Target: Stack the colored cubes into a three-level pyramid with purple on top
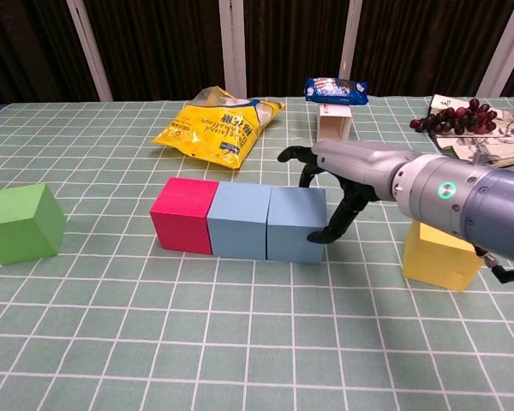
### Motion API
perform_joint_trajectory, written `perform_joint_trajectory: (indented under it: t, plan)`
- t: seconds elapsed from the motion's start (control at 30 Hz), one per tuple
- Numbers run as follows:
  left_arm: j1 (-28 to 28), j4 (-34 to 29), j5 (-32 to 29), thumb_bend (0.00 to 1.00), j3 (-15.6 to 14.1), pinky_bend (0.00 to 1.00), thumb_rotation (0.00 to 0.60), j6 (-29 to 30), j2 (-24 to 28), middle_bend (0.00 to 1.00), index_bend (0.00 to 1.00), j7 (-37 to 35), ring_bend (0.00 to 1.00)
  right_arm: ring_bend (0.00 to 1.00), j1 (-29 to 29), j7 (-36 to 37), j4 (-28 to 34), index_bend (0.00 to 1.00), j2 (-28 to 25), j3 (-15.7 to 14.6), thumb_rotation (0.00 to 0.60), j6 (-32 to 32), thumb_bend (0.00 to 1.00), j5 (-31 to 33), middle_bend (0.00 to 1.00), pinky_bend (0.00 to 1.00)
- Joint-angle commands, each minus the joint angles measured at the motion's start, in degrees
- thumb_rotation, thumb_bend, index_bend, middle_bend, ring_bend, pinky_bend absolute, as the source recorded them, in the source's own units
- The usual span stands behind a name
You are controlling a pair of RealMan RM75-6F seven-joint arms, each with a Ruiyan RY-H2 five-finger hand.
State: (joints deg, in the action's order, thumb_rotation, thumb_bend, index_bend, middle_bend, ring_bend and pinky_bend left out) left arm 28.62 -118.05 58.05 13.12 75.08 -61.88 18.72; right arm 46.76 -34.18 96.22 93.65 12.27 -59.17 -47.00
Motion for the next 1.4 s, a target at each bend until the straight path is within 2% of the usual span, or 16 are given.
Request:
perform_joint_trajectory:
  t: [0.03, 1.4]
  plan:
    - [0.0, 0.1, -0.1, 0.09, 0.1, 0.04, 0.600, 0.0, 0.0, 0.03, 0.00, -0.1, 0.00, 0.12, 0.2, 0.0, -0.2, 0.00, 0.1, 0.0, 0.600, 0.1, 0.26, 0.1, 0.35, 0.00]
    - [0.1, 0.7, -0.9, 0.09, 0.3, 0.04, 0.600, -0.6, -0.1, 0.03, 0.00, 0.1, 0.00, 0.12, 3.1, 2.4, -3.9, 0.00, 0.2, -1.4, 0.600, 3.1, 0.26, -2.2, 0.35, 0.00]
